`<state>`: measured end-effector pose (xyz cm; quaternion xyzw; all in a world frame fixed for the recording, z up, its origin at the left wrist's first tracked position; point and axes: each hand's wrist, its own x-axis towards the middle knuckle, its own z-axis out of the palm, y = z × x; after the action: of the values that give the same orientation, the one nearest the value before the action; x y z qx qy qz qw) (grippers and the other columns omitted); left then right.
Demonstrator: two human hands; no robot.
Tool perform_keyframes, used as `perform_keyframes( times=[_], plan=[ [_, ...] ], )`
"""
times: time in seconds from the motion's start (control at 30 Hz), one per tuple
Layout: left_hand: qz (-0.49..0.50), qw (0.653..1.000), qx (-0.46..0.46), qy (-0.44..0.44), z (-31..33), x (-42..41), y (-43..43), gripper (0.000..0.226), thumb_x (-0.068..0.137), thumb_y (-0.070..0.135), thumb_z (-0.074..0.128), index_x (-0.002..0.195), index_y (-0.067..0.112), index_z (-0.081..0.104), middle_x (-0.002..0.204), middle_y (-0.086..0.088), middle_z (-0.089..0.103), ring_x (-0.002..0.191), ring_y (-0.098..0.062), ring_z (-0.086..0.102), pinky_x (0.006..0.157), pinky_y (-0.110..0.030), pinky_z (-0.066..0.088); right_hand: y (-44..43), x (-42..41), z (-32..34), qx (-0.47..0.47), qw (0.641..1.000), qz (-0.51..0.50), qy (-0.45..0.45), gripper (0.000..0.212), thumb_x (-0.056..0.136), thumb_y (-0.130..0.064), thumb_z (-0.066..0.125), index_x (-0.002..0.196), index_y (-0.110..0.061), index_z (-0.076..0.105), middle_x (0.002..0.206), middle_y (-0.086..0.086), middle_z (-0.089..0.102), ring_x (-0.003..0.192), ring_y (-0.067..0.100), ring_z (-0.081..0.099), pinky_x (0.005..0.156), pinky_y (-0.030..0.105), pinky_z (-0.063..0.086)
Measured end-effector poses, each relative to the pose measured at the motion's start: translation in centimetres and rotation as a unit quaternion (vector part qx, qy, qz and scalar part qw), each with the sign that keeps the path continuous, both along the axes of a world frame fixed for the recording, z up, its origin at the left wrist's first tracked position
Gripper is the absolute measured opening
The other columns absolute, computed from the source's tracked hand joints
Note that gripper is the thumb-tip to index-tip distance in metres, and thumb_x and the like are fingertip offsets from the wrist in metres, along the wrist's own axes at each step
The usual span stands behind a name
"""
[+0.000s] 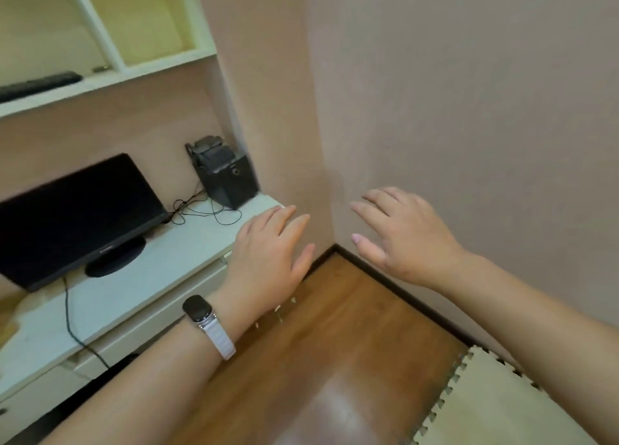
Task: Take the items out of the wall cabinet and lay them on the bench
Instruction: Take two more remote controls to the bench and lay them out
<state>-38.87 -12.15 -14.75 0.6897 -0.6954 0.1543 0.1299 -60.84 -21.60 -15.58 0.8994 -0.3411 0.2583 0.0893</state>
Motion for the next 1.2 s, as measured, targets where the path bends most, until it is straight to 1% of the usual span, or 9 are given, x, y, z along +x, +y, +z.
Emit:
perform_keyframes(
  times=[0.13,0.27,0.4,0.57,0.63,0.77,0.9,1.07,1.2],
  plan=[
    [0.052,0.998,-0.018,0.011,0.5,2.0,-1.3,0.046,0.093,0.045,0.048,0.134,0.024,0.053,0.139,0.000,0.053,0.131,-0.022,0.043,0.107,-0.038,0.033,-4.1,2.4,1.1,-0.013,0.999,0.044,0.006,0.055,0.091,-0.048,0.046,0.128,-0.011,0.061,0.126,0.013,0.061,0.116,0.033,0.055,0.089,0.044,0.045],
    [0.098,0.995,-0.008,0.015,1.2,4.9,-2.4,0.048,0.095,0.048,0.042,0.136,0.025,0.051,0.140,0.001,0.051,0.133,-0.021,0.041,0.108,-0.041,0.036,-6.8,5.7,2.1,-0.014,0.997,0.081,0.003,0.055,0.091,-0.048,0.046,0.128,-0.011,0.061,0.127,0.012,0.061,0.118,0.033,0.054,0.090,0.045,0.045],
    [0.129,0.991,-0.034,0.018,2.1,8.3,-3.8,0.051,0.095,0.049,0.039,0.137,0.024,0.051,0.141,-0.001,0.052,0.133,-0.023,0.042,0.107,-0.043,0.036,-9.3,9.9,3.3,-0.015,0.994,0.110,0.007,0.054,0.092,-0.048,0.043,0.128,-0.012,0.061,0.128,0.013,0.061,0.119,0.032,0.054,0.091,0.044,0.045],
    [0.145,0.988,-0.048,0.033,2.1,13.9,-6.3,0.053,0.094,0.050,0.035,0.136,0.023,0.052,0.139,-0.001,0.054,0.132,-0.023,0.044,0.107,-0.044,0.037,-12.0,16.5,4.2,-0.030,0.991,0.133,0.009,0.052,0.090,-0.046,0.045,0.123,-0.010,0.063,0.123,0.013,0.063,0.115,0.033,0.056,0.088,0.044,0.047],
    [0.150,0.986,-0.055,0.038,1.9,16.7,-7.7,0.052,0.094,0.049,0.037,0.136,0.023,0.052,0.139,-0.001,0.054,0.132,-0.023,0.044,0.107,-0.045,0.037,-13.1,19.5,4.4,-0.035,0.990,0.137,0.014,0.052,0.090,-0.046,0.045,0.123,-0.011,0.063,0.122,0.012,0.064,0.114,0.032,0.056,0.088,0.042,0.047],
    [0.147,0.985,-0.075,0.044,1.9,23.3,-10.7,0.050,0.093,0.046,0.042,0.135,0.022,0.054,0.138,-0.003,0.055,0.131,-0.025,0.046,0.105,-0.045,0.038,-16.0,25.8,5.1,-0.035,0.991,0.123,0.025,0.053,0.091,-0.047,0.043,0.128,-0.013,0.061,0.127,0.010,0.062,0.118,0.029,0.054,0.092,0.042,0.046],
    [0.144,0.984,-0.097,0.039,3.0,30.4,-13.7,0.049,0.091,0.044,0.044,0.131,0.018,0.058,0.133,-0.006,0.058,0.127,-0.028,0.050,0.102,-0.044,0.040,-19.2,32.9,6.1,-0.054,0.991,0.118,0.031,0.053,0.090,-0.048,0.045,0.127,-0.014,0.062,0.126,0.009,0.062,0.116,0.029,0.054,0.090,0.041,0.045],
    [0.140,0.981,-0.137,0.013,5.6,37.8,-17.2,0.051,0.089,0.044,0.044,0.128,0.016,0.061,0.129,-0.006,0.061,0.123,-0.029,0.053,0.100,-0.042,0.039,-22.3,40.4,8.3,-0.064,0.991,0.118,-0.020,0.051,0.088,-0.047,0.045,0.122,-0.013,0.064,0.123,0.008,0.063,0.111,0.030,0.055,0.083,0.039,0.045],
    [0.151,0.974,-0.167,0.039,9.5,42.2,-20.3,0.052,0.089,0.046,0.045,0.132,0.019,0.057,0.134,-0.005,0.057,0.126,-0.027,0.049,0.101,-0.044,0.037,-25.3,44.1,10.8,-0.072,0.990,0.113,-0.046,0.052,0.088,-0.048,0.044,0.123,-0.013,0.064,0.124,0.008,0.063,0.113,0.029,0.053,0.085,0.042,0.048]
  ],
)
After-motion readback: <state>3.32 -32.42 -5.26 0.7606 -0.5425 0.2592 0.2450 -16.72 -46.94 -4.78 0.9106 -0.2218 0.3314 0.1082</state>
